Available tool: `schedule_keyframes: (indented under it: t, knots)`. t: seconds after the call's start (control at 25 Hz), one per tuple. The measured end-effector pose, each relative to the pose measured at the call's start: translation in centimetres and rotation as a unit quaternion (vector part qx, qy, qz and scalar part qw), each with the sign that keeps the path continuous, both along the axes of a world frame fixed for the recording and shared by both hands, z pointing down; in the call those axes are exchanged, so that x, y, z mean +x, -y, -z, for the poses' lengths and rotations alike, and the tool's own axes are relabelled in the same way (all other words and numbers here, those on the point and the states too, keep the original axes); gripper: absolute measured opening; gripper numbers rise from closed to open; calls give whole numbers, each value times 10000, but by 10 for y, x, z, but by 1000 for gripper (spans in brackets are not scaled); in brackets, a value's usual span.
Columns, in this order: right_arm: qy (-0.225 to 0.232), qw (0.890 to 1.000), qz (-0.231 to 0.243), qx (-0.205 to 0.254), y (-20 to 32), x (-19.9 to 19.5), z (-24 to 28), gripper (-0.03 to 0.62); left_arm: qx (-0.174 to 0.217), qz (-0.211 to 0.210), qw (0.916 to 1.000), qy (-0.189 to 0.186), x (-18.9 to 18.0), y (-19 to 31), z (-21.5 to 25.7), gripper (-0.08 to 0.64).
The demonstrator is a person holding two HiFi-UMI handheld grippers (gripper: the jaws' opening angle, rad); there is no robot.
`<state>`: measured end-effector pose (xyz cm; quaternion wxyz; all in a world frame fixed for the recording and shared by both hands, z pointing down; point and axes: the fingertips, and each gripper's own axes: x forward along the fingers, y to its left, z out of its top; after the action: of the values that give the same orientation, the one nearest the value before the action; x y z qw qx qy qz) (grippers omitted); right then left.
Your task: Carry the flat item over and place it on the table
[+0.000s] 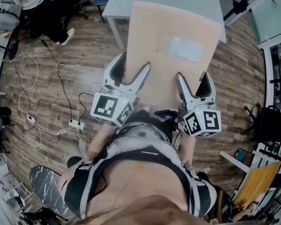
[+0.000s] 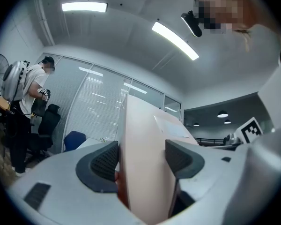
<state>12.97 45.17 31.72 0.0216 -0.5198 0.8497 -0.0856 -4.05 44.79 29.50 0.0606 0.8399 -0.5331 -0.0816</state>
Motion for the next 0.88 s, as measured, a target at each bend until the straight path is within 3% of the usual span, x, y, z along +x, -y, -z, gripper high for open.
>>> schedule_keyframes:
  t: [0.4, 0.88]
  knots:
    - [63, 10000, 68, -31, 10, 15, -2, 397, -48, 55, 10000, -3, 14, 8, -1, 310]
    - [16, 9997, -228, -60, 42, 30, -4, 397, -103, -277, 9995, -73, 29, 50, -6, 310]
